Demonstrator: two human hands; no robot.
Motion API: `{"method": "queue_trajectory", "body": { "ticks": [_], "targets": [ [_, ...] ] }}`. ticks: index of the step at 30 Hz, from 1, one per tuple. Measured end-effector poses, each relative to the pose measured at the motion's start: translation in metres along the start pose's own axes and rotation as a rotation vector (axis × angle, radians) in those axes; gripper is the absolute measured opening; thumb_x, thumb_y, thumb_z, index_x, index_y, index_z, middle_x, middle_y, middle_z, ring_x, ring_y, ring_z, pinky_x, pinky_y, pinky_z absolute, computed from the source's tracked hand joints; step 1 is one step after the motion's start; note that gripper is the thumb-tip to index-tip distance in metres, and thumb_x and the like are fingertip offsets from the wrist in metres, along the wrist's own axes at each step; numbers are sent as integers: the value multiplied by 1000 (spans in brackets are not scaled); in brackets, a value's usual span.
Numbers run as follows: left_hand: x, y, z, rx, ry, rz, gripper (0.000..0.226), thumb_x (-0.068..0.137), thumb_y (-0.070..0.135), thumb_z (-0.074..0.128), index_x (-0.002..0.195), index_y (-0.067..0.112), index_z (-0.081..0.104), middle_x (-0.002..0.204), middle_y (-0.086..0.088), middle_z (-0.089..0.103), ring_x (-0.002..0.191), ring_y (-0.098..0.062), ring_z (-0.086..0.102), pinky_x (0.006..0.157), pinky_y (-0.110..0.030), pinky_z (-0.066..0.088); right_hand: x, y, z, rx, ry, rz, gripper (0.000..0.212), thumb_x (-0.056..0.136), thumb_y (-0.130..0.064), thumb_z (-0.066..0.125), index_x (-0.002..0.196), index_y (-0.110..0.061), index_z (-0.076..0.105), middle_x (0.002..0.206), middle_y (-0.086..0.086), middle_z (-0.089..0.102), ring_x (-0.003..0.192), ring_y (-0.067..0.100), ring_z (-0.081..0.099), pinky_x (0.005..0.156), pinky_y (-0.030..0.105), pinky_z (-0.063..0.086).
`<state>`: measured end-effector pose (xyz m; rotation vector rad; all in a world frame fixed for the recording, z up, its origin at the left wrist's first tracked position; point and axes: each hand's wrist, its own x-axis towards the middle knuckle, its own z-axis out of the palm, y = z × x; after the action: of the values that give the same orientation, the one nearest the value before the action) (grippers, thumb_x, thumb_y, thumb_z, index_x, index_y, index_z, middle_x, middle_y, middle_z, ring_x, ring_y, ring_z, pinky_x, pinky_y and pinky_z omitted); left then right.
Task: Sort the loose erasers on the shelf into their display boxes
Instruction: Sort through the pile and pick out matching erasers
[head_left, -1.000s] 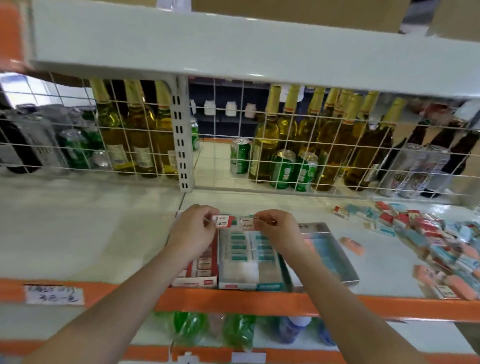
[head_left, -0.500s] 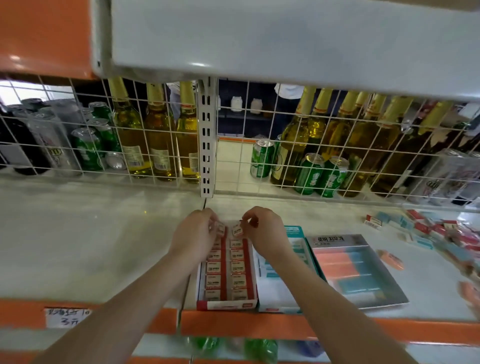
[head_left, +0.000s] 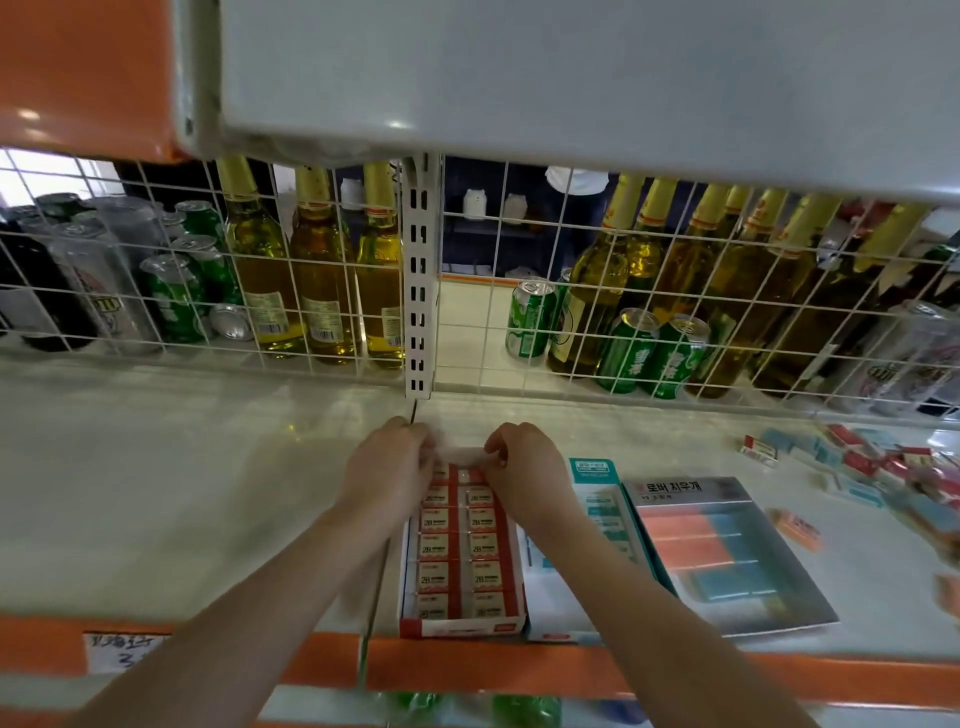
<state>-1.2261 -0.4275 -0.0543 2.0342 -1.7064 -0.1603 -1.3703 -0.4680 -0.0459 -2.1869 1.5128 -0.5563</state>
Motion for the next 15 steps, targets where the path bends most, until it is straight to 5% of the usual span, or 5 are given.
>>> {"method": "queue_trajectory", "body": {
  "ticks": [6,15],
  "targets": [
    [-4,0,0,25,-95,174,25,94,24,46,113,18,61,108,2,54,98,-13,54,78,-20,41,-5,9,-8,27,-22,27,21,89,-21,56,109,-15,57,110,2,53,85,11,47,64,18,35],
    [-7,4,9,181,-297,298,32,95,28,40,116,20,62,117,-2,56,109,-19,53,86,-30,46,-14,21,-12,-14,-53,10,25,86,-23,61,109,-14,59,110,3,58,88,12,51,73,19,36]
  ]
}}
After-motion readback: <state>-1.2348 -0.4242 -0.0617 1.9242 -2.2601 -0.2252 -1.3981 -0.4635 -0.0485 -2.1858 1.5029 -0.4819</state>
